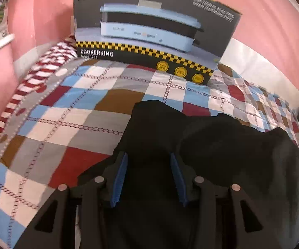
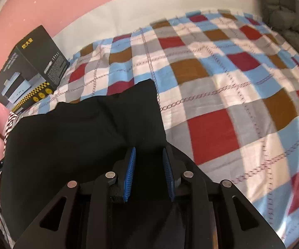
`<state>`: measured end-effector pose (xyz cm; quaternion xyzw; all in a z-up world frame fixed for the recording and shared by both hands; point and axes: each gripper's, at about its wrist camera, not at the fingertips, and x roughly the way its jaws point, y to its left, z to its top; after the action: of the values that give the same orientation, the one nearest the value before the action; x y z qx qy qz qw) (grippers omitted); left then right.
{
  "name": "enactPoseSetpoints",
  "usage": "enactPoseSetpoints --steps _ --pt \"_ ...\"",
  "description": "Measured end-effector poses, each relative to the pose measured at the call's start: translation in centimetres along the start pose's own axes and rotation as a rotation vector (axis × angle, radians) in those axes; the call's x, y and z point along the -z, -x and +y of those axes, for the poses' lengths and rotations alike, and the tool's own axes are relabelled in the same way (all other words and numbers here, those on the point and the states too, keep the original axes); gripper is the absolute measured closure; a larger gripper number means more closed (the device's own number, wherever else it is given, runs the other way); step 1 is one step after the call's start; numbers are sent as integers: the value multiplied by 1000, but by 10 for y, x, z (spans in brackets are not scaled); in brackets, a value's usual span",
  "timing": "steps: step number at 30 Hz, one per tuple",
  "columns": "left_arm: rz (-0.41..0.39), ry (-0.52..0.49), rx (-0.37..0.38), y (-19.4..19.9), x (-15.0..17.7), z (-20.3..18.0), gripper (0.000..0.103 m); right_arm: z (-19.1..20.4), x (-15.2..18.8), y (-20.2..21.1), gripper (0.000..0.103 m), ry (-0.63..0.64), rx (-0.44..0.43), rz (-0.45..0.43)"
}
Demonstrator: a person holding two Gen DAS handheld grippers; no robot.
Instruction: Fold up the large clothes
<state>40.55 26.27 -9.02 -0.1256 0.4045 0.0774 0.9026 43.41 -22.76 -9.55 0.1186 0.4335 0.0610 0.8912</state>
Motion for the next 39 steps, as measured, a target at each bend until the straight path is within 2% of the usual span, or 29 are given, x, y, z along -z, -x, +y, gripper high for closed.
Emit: enactPoseSetpoints --steps 4,9,12,15,19,22,32,33,36,39 --pt "-39 -24 7 50 16 -2 57 3 18 49 75 36 -36 -55" --pt "-80 -6 19 123 79 7 57 -1 78 112 75 40 -73 -81" --pt "-40 8 -14 139 126 20 57 -8 124 129 75 41 -63 -44" --pt "48 68 -27 126 155 35 57 -18 157 115 75 21 -39 55" --pt "56 81 -49 132 151 29 59 -18 160 115 75 22 -21 75" --pt "54 73 -13 148 150 16 59 -5 157 133 75 62 -31 63" --pt "23 36 16 226 194 -26 59 39 198 205 74 211 -71 -12" --pt "17 28 14 237 200 -30 59 43 201 212 71 230 -73 -21" --pt "-4 6 7 263 212 -40 57 52 214 233 53 278 -82 -49" --pt "-24 -5 3 286 223 -48 54 57 227 253 52 308 -87 -75"
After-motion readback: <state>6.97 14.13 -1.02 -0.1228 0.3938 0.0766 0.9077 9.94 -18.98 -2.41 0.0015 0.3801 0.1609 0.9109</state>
